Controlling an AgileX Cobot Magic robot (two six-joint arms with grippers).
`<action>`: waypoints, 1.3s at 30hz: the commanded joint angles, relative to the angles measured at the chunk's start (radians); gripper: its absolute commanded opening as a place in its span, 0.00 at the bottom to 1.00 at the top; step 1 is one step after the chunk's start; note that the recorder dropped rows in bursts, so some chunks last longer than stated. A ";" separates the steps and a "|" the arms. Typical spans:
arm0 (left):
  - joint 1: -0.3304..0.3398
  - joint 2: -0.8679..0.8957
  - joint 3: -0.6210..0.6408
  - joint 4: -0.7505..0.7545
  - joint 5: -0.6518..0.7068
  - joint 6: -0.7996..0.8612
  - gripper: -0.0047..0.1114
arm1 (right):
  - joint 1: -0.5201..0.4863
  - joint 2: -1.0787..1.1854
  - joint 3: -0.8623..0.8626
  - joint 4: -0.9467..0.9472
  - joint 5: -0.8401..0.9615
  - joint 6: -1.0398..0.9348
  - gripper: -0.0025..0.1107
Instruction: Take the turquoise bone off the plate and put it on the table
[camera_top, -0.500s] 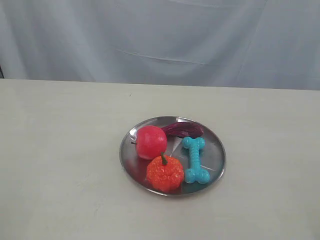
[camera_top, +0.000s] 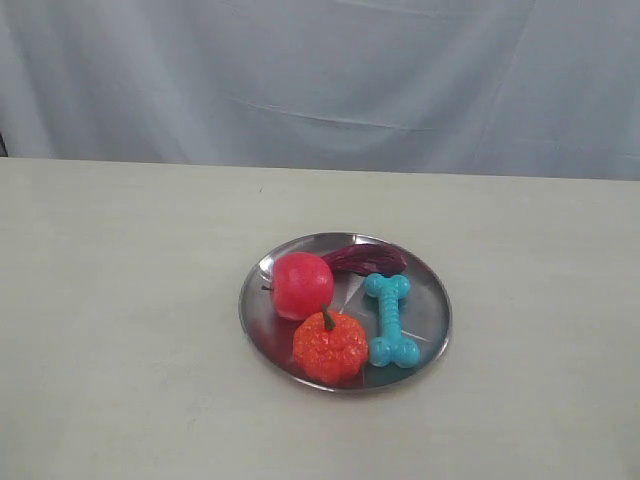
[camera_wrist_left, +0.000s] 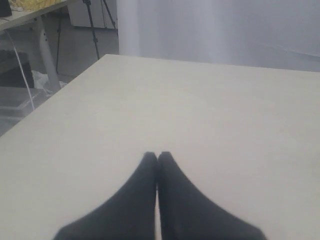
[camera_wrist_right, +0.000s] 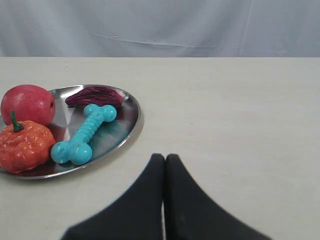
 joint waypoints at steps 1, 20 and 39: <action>0.002 -0.001 0.003 0.000 -0.005 -0.004 0.04 | -0.006 -0.004 0.004 -0.003 -0.057 -0.004 0.02; 0.002 -0.001 0.003 0.000 -0.005 -0.004 0.04 | -0.006 -0.004 0.004 0.030 -0.679 0.311 0.02; 0.002 -0.001 0.003 0.000 -0.005 -0.004 0.04 | 0.166 0.526 -0.579 0.030 -0.105 0.175 0.02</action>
